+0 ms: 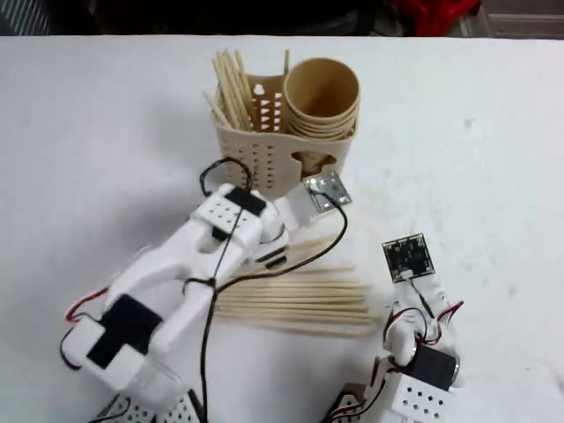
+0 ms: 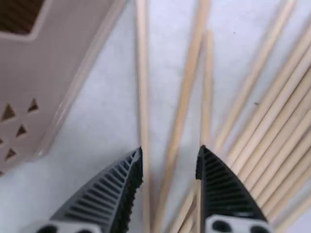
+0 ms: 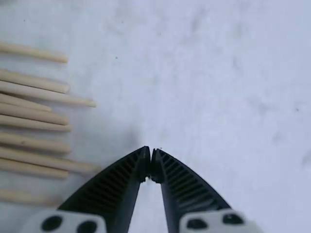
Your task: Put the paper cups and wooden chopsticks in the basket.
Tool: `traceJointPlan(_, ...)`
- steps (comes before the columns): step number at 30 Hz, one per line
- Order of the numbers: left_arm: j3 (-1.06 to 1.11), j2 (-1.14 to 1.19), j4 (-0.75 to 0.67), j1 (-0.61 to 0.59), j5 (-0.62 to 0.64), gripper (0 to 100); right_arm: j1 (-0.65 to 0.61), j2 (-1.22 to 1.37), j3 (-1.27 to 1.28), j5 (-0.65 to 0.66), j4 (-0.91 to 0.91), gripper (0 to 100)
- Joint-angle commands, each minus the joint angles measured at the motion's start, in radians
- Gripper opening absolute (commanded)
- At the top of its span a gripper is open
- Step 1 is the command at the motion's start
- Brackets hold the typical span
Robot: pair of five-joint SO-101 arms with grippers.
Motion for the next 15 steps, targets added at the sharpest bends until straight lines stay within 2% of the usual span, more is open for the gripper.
traceJointPlan(1,-0.112,0.076,0.026,0.002,-0.011,21,0.005,-0.008,0.006,0.006,0.004,1.5)
traceJointPlan(13,-0.264,0.280,0.037,0.001,-0.018,20,0.005,-0.008,0.006,0.006,0.004,1.5)
traceJointPlan(15,-0.290,0.295,0.071,0.001,-0.018,16,0.005,-0.008,0.006,0.006,0.004,1.5)
